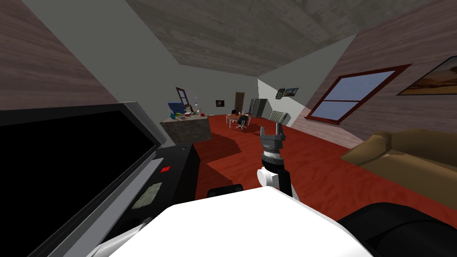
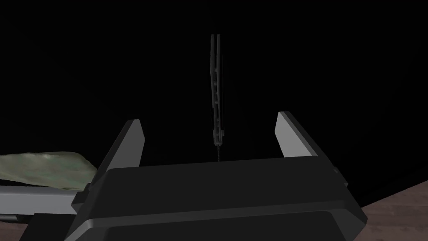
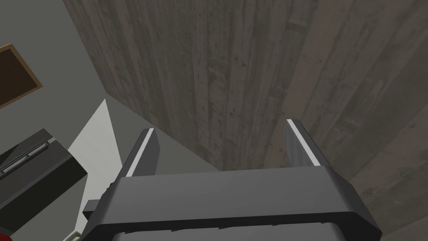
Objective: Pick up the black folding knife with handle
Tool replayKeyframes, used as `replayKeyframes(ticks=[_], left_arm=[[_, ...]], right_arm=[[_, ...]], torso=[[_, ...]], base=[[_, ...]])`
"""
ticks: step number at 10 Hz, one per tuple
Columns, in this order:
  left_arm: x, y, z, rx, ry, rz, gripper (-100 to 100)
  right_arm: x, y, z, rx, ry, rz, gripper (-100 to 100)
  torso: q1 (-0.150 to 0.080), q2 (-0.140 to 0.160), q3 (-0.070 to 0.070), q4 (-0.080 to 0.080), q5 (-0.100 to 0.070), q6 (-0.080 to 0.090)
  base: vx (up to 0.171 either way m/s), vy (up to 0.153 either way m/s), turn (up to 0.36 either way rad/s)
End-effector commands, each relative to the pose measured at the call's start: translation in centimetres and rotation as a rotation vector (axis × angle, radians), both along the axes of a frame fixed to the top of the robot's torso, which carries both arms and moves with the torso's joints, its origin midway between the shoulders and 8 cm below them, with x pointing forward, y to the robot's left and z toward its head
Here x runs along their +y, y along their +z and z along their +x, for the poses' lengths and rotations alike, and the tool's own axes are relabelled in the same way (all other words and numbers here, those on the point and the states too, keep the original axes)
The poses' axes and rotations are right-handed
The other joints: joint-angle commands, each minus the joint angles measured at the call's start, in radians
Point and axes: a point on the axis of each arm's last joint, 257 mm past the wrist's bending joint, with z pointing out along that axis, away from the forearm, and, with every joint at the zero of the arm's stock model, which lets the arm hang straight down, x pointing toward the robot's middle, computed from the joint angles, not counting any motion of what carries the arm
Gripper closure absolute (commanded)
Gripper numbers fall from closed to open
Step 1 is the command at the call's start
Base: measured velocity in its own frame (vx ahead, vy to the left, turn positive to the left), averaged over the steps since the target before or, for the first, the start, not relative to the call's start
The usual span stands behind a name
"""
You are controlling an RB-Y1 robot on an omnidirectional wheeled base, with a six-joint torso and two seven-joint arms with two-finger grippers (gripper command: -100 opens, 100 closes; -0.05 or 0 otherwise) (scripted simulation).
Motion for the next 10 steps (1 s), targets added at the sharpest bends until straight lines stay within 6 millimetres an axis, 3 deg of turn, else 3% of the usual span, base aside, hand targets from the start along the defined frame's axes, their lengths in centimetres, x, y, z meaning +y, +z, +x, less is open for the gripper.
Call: replayKeyframes(ticks=[1, 3, 4, 5, 6, 10], left_arm=[[0.2, 0.0, -1.7, 0.044, 0.039, -0.008, -100], [0.6, 0.0, -3.0, 0.079, 0.072, -0.014, -100], [0.3, 0.0, -2.6, 0.066, 0.060, -0.011, -100], [0.3, 0.0, -2.8, 0.070, 0.063, -0.012, 0], [0.3, -0.5, -3.3, 0.068, 0.084, -0.013, -100], [0.1, -1.4, -4.5, 0.068, 0.126, -0.014, -100]], right_arm=[[0.0, 0.0, 0.0, 0.000, 0.000, 0.000, 0], [0.0, 0.0, 0.0, 0.000, 0.000, 0.000, 0], [0.0, 0.0, 0.0, 0.000, 0.000, 0.000, 0], [0.0, 0.0, 0.0, 0.000, 0.000, 0.000, 0], [0.0, 0.0, 0.0, 0.000, 0.000, 0.000, 0], [0.0, 0.0, 0.0, 0.000, 0.000, 0.000, 0]], torso=[[0.000, 0.000, 0.000, 0.000, 0.000, 0.000], [-0.001, 0.001, 0.000, 0.000, 0.000, 0.000], [0.000, 0.001, 0.000, 0.000, 0.000, 0.000], [-0.001, 0.002, 0.001, 0.000, 0.000, 0.000], [-0.002, 0.003, 0.001, 0.001, 0.000, 0.000], [-0.001, 0.006, 0.003, 0.001, 0.000, 0.000]], base=[[0.051, 0.024, -0.058], [0.040, 0.028, -0.028], [0.020, 0.018, -0.006], [0.000, 0.000, 0.000], [-0.020, 0.019, -0.168], [-0.036, 0.023, -0.115]])
